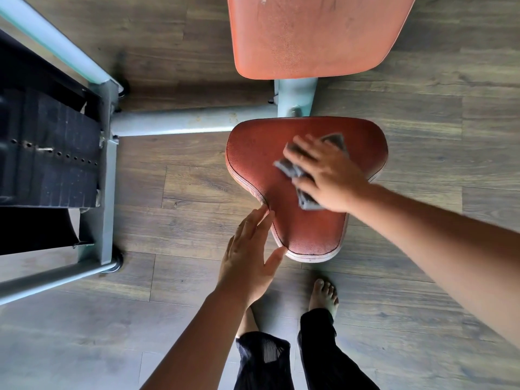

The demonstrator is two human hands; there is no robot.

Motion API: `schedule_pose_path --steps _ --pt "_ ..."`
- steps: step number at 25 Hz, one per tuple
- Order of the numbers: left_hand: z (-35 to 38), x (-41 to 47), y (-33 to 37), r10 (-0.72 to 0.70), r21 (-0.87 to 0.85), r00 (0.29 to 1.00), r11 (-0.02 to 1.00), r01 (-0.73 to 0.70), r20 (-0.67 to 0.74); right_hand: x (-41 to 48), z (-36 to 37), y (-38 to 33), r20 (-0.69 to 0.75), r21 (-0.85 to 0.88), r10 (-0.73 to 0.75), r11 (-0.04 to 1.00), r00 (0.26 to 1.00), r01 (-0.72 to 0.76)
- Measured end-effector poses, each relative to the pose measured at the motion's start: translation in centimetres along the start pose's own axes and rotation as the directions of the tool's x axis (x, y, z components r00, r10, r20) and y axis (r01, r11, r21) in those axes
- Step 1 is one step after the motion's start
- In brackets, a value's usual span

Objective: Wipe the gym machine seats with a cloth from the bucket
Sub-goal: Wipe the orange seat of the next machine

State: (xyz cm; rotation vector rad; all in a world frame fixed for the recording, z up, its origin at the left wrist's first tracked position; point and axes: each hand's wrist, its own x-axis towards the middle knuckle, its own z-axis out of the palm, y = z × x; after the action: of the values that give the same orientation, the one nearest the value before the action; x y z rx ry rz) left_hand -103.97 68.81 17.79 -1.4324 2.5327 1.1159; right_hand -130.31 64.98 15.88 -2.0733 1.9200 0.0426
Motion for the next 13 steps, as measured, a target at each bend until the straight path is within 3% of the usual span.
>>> schedule_pose_path --steps 4,5,8,10,11,13 --pt "-0.2 -0.1 0.2 -0.004 0.016 1.0 1.0 0.003 0.029 7.8 -1.0 -0.1 0.03 0.062 0.43 0.9 0.903 -0.431" --pt "-0.2 -0.1 0.2 -0.003 0.017 1.0 1.0 0.002 0.03 8.3 -0.7 -2.3 0.024 0.064 0.429 0.901 0.903 -0.43" --pt "-0.4 -0.1 0.2 -0.014 0.01 1.0 1.0 0.013 0.026 5.1 0.6 -8.0 0.006 0.045 0.063 0.997 0.998 -0.063" --pt "-0.2 -0.2 0.3 -0.008 0.008 1.0 1.0 0.008 0.017 4.9 0.5 -7.2 0.008 0.031 -0.081 0.996 0.997 0.081" --pt "-0.1 -0.2 0.3 -0.005 0.01 1.0 1.0 0.005 0.016 6.4 0.1 -6.1 0.011 0.033 -0.057 0.998 0.998 0.056" --pt "0.1 -0.4 0.2 -0.009 0.005 1.0 1.0 0.009 0.01 10.2 -0.5 -4.7 0.038 0.061 0.154 0.986 0.987 -0.157"
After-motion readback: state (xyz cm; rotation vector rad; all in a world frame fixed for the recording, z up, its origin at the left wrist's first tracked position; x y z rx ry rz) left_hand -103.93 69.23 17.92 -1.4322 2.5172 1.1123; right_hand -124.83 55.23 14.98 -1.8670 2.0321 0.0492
